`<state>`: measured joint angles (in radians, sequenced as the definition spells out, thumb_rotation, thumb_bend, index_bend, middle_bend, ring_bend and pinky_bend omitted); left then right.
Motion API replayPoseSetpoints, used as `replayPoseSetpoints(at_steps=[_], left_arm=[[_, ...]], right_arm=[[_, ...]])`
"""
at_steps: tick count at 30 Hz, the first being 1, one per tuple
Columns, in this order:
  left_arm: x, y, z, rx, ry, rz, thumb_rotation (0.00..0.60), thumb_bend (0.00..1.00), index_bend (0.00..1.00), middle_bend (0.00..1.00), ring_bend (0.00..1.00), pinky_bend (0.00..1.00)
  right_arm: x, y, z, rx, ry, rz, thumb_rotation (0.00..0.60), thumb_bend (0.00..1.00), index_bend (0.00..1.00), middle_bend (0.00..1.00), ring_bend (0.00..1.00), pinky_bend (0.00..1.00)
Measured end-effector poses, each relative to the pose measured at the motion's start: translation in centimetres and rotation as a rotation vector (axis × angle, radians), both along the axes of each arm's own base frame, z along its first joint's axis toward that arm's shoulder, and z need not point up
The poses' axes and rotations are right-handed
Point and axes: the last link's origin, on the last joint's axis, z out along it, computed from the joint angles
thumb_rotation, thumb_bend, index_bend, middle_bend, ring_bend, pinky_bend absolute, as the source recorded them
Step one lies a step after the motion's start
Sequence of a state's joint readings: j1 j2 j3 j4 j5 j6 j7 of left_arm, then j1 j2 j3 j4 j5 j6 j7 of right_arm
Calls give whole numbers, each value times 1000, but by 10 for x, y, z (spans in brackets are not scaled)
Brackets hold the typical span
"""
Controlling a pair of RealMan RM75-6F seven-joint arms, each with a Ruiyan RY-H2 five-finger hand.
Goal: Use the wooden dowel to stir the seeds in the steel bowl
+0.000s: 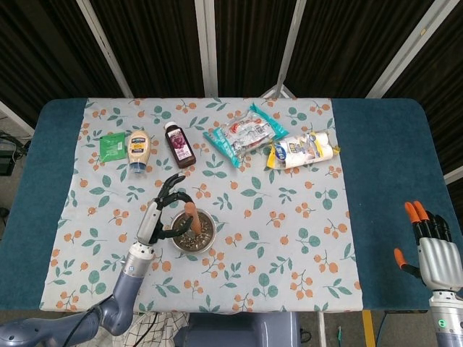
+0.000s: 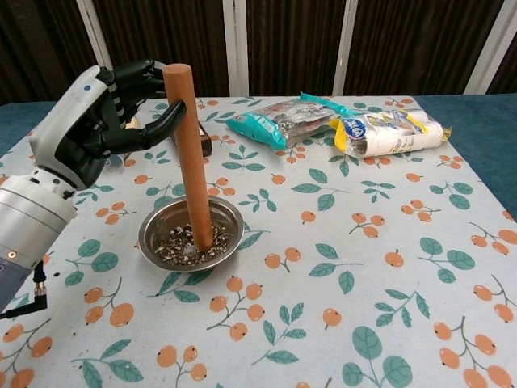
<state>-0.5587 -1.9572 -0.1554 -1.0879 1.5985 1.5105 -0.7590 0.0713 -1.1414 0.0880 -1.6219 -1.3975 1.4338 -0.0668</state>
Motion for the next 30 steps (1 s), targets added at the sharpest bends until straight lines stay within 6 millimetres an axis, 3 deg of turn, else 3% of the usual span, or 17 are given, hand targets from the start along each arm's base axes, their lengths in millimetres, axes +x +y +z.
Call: replayPoseSetpoints(at_steps=[12, 30], left_arm=[[23, -4, 14, 31, -33, -63, 600, 757, 648, 556, 114, 8], [8, -6, 3, -1, -16, -20, 600, 758, 648, 556, 114, 19]], right_arm=[[0, 0, 2, -8, -7, 3, 600, 370, 0, 0, 0, 0], [0, -1, 0, -2, -5, 0, 600, 369, 0, 0, 0, 0]])
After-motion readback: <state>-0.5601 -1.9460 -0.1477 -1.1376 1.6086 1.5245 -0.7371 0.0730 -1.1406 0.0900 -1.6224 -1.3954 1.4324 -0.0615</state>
